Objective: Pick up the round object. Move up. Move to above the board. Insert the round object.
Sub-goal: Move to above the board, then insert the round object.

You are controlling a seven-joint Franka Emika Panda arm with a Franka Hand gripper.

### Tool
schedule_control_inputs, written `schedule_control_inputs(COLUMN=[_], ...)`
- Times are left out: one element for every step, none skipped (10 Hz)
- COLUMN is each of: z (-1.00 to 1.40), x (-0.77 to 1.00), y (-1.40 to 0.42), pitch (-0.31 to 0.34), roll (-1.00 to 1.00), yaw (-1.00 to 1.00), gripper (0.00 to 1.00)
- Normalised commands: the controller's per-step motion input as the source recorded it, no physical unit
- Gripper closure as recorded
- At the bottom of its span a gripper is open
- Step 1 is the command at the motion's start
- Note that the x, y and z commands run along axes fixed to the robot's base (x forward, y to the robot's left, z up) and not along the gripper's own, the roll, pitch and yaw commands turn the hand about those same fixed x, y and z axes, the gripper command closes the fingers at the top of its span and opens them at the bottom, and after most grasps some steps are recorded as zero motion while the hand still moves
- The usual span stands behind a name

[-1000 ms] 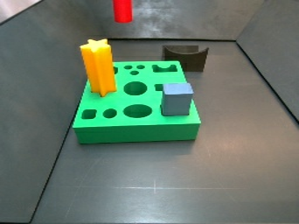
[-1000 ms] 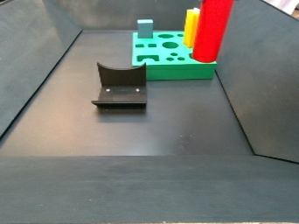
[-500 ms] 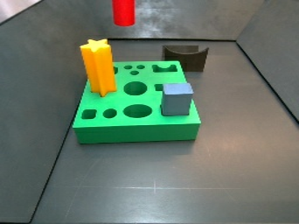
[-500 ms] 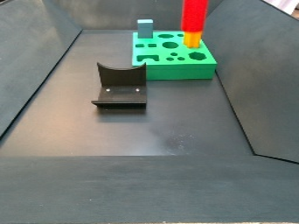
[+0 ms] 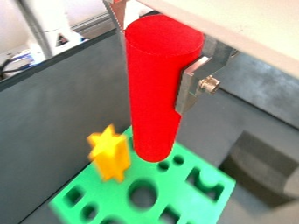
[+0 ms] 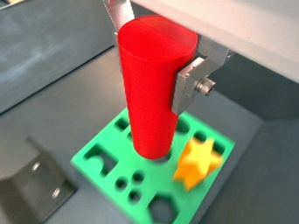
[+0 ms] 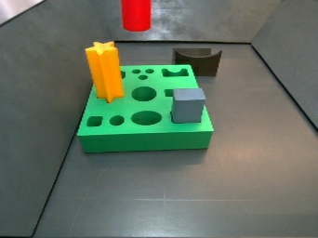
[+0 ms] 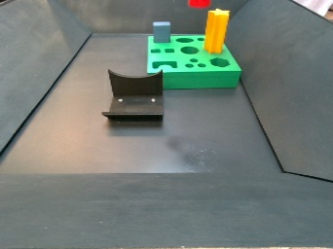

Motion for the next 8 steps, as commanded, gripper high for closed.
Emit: schedule_control_inputs(z=[0.28, 0.24, 0.13, 0.09, 0.06, 0.00, -0.19, -0.39], x=[0.32, 0.28, 0.18, 0.14, 0.08, 0.00, 0.00, 0.43], y=[-1.00, -0.82, -0.45, -0.30, -0.17, 0.00, 0.16, 0.17], pitch=[0.125, 0.129, 0.125, 0.109, 0.076, -0.020, -0.139, -0.066], roll=[0.00, 0.00, 0.01, 0.01, 0.01, 0.00, 0.00, -0.12], yaw=[0.01, 0.01, 0.01, 0.01, 0.01, 0.00, 0.03, 0.15], gripper=[1.00, 1.00, 1.00, 1.00, 1.00, 1.00, 1.00, 1.00])
